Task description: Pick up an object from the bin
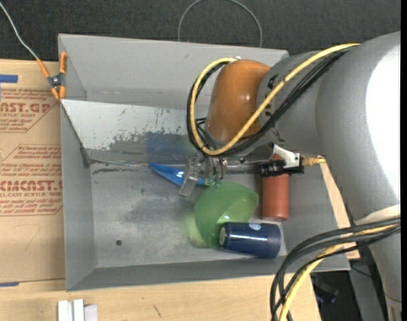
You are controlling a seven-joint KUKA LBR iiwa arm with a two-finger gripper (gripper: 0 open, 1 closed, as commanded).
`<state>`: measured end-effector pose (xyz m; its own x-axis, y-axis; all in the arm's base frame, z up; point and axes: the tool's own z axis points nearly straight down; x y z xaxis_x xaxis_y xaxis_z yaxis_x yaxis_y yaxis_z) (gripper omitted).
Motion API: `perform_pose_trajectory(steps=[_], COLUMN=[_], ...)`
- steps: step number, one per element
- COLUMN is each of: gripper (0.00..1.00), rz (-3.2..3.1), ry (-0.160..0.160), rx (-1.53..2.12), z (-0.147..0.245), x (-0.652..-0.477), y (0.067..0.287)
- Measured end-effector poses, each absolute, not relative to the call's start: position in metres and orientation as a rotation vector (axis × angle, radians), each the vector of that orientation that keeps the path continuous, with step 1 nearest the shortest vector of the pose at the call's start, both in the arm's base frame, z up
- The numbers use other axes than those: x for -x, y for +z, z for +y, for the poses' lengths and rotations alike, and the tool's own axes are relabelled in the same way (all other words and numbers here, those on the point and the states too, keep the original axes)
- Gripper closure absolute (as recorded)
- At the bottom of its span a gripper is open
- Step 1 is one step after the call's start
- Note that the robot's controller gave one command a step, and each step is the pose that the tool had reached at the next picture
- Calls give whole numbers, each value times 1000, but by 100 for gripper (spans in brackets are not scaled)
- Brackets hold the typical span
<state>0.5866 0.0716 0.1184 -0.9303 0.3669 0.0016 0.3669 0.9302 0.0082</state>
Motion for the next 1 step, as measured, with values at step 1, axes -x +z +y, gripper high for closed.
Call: perform_pose_trajectory(steps=[1], gripper=[100], rz=[-3084], ry=[-13], rx=[587], z=[72], x=[-586], y=[136])
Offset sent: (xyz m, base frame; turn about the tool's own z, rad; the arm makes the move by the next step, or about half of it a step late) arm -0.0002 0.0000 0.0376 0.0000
